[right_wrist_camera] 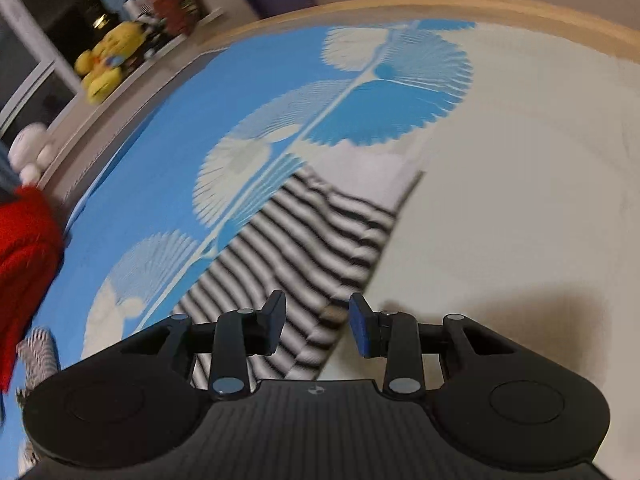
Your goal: Fold small clothes
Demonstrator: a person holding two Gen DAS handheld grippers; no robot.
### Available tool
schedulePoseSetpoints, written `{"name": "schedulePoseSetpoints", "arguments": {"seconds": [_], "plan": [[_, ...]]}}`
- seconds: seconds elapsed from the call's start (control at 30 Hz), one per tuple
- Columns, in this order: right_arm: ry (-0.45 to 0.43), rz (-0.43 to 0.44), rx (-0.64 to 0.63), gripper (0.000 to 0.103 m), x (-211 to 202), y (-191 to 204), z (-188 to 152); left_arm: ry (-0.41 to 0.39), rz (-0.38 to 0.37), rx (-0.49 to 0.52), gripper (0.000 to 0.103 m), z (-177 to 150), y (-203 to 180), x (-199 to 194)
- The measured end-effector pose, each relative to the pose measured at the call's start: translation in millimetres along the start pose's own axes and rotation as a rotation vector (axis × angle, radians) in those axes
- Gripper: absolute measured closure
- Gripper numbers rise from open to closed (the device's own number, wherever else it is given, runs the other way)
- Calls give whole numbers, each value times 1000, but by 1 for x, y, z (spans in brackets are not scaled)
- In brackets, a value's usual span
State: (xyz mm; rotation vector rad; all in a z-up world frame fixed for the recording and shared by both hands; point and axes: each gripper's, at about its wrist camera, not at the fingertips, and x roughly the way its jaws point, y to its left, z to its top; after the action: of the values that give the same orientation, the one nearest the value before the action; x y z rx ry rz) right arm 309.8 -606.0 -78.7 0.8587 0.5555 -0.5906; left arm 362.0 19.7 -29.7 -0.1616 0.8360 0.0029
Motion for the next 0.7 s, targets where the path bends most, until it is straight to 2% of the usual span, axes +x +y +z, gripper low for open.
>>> {"name": "schedulePoseSetpoints", "arguments": {"seconds": [0.13,0.27,0.6,0.67,0.7], "plan": [[18,22,122,66,16,-20,0,5,-8,-1,64,0,2,1],[15,35,184,66,26,-29,-2,11,-17,-3,64,0,3,2],[-34,59,209,67,39,-27,0,28,-26,11,64,-2,-2,6],[-39,55,196,69,41,-25,-1,32,-24,9,64,-2,-1,7],[-39,54,192,75,41,-23,-1,33,-22,8,64,-2,0,7]]}}
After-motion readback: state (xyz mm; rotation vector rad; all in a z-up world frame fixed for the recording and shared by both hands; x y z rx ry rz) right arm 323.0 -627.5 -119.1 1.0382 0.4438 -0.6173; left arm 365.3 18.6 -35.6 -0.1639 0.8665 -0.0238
